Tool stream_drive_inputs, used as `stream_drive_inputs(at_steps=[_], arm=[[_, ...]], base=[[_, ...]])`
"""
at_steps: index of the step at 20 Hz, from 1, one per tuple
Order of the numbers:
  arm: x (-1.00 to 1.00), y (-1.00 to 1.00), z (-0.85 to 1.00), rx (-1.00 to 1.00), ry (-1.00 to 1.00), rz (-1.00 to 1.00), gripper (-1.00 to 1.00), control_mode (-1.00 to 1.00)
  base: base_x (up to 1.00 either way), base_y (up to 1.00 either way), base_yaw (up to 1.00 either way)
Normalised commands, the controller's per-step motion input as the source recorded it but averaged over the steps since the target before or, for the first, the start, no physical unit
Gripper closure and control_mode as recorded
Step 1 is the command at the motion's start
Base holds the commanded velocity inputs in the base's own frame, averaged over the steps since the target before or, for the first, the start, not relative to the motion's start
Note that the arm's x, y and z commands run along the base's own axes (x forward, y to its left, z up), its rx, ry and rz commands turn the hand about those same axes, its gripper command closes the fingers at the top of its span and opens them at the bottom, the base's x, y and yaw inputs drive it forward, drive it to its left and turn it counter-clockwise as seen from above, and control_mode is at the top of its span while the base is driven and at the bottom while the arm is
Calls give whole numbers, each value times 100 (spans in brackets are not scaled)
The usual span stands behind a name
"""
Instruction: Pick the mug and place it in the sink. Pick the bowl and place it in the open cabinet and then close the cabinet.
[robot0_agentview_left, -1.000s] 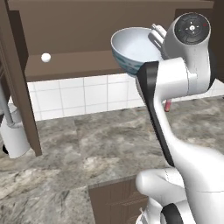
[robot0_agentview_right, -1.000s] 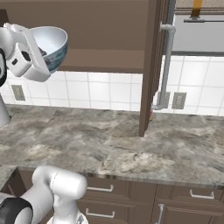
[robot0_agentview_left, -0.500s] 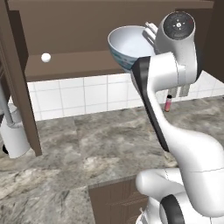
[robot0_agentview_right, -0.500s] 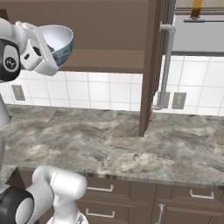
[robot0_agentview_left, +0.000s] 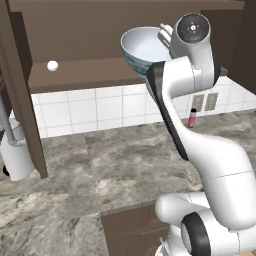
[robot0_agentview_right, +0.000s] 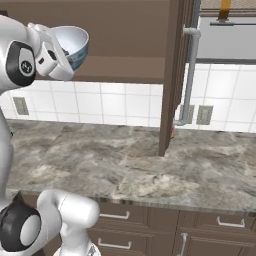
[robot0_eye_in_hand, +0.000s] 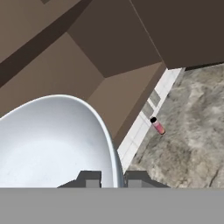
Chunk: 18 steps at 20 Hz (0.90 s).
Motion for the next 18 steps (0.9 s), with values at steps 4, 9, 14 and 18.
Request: stream_drive_inputs(at_steps=[4, 9, 14, 18], arm=[[33, 0, -6, 0, -2, 0, 100, -100], [24, 0, -10, 0, 0, 0, 100, -100], [28, 0, -4, 0, 0, 0, 100, -100], [29, 0, -5, -2, 0, 0, 100, -100]], base=[[0, 0, 0], [0, 0, 0], [0, 0, 0], [0, 0, 0]])
